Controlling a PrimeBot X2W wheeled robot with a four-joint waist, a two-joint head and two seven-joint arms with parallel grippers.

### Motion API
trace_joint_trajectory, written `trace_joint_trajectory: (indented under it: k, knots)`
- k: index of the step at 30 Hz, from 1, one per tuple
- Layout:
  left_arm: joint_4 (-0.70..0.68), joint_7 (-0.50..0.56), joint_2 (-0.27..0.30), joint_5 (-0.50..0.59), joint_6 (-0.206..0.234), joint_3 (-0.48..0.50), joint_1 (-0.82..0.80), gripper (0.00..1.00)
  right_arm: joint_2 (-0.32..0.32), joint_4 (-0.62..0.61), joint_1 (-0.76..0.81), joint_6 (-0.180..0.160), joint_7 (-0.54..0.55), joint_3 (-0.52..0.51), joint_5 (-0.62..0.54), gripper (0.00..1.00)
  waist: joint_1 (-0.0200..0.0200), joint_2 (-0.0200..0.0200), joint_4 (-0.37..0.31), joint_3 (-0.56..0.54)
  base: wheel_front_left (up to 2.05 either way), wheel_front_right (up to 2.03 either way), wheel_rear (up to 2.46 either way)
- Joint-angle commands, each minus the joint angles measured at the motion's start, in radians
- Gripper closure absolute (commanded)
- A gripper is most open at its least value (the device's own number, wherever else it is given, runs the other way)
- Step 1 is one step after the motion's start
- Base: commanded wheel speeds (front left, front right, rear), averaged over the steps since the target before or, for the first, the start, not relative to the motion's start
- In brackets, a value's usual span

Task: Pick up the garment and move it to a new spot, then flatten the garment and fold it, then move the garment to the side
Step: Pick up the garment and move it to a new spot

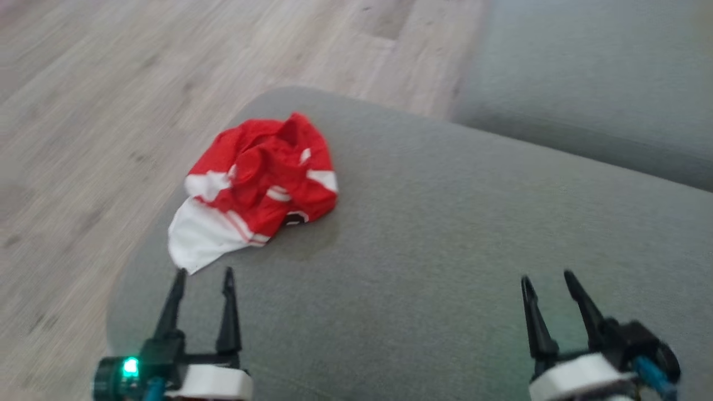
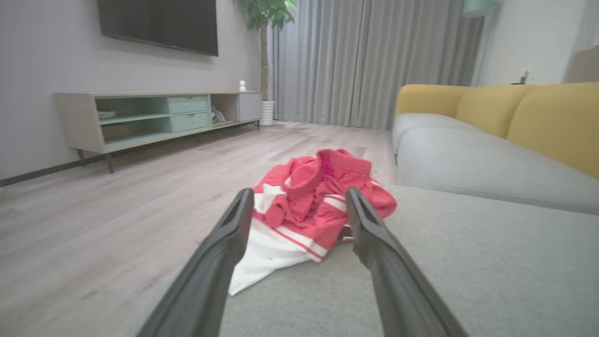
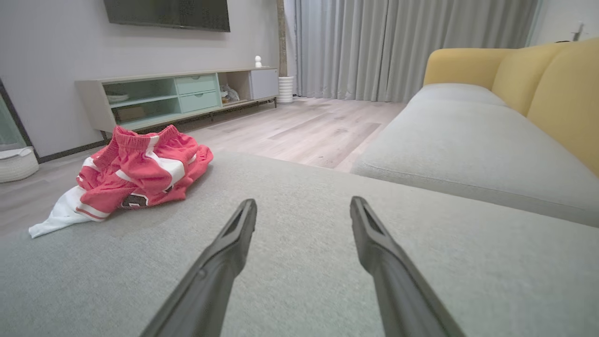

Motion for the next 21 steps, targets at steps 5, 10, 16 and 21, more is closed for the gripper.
trace_joint_trajectory:
  k: [5, 10, 16, 21]
  knots:
    - [-0.068, -0.012, 0.000, 0.018, 0.005, 0.075, -0.037, 0.00, -0.010, -0.016, -0.104, 0.008, -0.011, 0.038, -0.020, 0.00, 0.0000, 0.0000, 0.063, 0.067, 0.00, 0.00, 0.00]
    - [-0.080, -0.012, 0.013, 0.041, -0.015, 0.094, -0.071, 0.00, -0.010, -0.015, -0.109, 0.008, -0.011, 0.038, -0.036, 0.00, 0.0000, 0.0000, 0.087, 0.094, 0.00, 0.00, 0.00]
    - [-0.064, -0.012, 0.078, 0.081, -0.062, 0.083, -0.213, 0.00, -0.010, -0.040, -0.095, 0.008, -0.011, 0.016, -0.066, 0.00, 0.0000, 0.0000, 0.101, 0.163, 0.00, 0.00, 0.00]
    - [-0.038, -0.012, 0.097, 0.070, -0.065, 0.106, -0.383, 0.00, -0.019, -0.070, -0.152, 0.008, -0.011, 0.015, -0.131, 0.00, 0.0000, 0.0000, 0.062, 0.293, 0.00, 0.00, 0.00]
